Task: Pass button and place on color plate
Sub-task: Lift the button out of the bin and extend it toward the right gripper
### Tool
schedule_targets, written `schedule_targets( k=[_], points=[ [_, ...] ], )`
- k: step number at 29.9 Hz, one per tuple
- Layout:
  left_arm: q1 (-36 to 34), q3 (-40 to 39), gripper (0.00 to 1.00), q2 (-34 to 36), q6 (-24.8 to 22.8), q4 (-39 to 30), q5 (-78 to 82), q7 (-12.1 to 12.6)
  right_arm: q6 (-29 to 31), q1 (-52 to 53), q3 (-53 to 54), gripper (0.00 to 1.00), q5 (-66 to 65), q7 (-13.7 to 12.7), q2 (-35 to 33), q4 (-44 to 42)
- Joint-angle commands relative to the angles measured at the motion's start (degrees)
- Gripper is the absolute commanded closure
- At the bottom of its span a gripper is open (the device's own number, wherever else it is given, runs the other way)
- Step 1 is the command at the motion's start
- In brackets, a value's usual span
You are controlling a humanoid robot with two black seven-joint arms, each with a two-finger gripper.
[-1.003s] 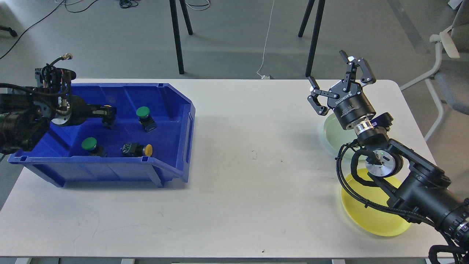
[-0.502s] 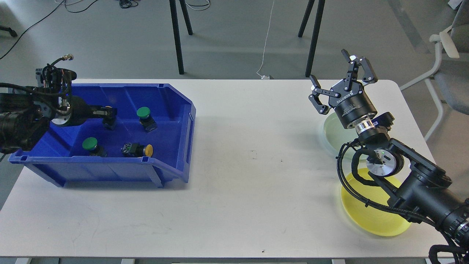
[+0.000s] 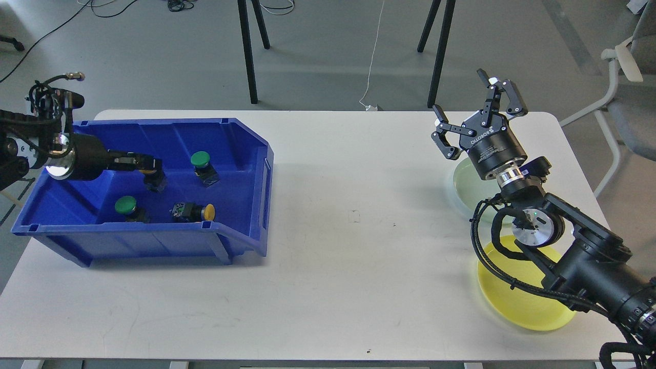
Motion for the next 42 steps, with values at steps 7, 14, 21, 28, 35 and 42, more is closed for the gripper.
schedule_targets(
  k=[7,14,21,28,35,42],
  points=[
    [-1.5,-14.2,0.78,11.3,-0.5,-15.2,-0.2,0.0,0.0,0.0,0.2,0.01,0.0,0.0,0.0,0.1],
    [-0.8,-25.8,0.78,15.0,-0.5,-28.9,-16.9,0.0,5.2,-0.4,2.1,0.01,0.1,0.0,-1.0,0.0],
    [3.7,-26.0,0.78,0.7,-0.5,-32.8,-33.9,0.0,5.0,-0.3,3.5,0.01,-0.1,0.0,-3.5,1.0],
    [12.7,-26.2,0.78,-13.8,3.6,-30.4,-33.9,0.0,-8.9,-3.2,2.2,0.01,-12.2,0.0,-8.3,11.6],
    [15.5,-26.3,0.77,-18.1,6.2,-28.4,-33.9,0.0,-15.5,-5.7,1.5,0.01,-24.7,0.0,-7.4,20.9],
    [15.5,-26.3,0.77,-18.1,6.3,-28.2,-34.4,0.0,-15.5,-8.1,0.5,0.01,-27.0,0.0,-5.7,25.1]
  ],
)
